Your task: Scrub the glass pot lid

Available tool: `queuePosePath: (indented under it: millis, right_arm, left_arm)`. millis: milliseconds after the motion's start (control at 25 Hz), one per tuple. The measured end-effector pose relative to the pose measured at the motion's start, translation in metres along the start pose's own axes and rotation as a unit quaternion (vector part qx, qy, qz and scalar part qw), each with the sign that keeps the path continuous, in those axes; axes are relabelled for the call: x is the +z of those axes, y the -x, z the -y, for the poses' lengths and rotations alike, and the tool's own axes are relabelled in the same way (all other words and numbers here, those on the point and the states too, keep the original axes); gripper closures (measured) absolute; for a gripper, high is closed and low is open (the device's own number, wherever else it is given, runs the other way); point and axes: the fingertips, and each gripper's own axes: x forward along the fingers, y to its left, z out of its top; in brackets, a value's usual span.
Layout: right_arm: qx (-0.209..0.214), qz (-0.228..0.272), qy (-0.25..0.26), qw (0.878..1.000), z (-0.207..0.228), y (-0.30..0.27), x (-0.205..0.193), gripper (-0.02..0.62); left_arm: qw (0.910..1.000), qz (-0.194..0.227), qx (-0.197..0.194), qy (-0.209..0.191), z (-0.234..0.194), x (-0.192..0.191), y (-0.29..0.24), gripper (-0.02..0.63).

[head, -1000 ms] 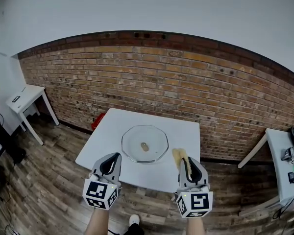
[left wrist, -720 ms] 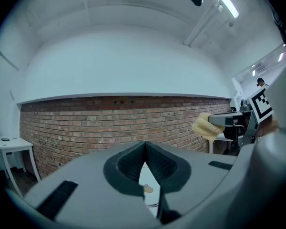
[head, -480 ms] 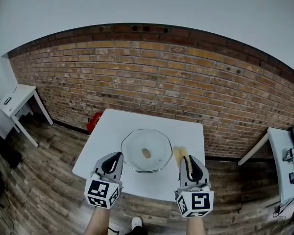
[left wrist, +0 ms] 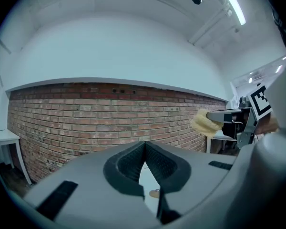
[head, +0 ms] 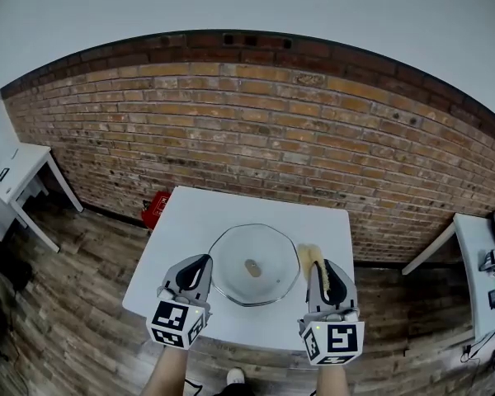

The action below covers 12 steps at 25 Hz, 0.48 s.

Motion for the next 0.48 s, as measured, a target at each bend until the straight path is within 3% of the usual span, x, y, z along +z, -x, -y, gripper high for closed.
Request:
queuePosePath:
  millis: [480]
  right_arm:
    - [-0.005, -0.007, 0.001, 1.000, -0.001, -0.021, -0.002, 0.537]
  left_arm:
    - [0.9999, -0.004, -0.010, -0.002, -0.017, 0.001, -0.017, 0.595]
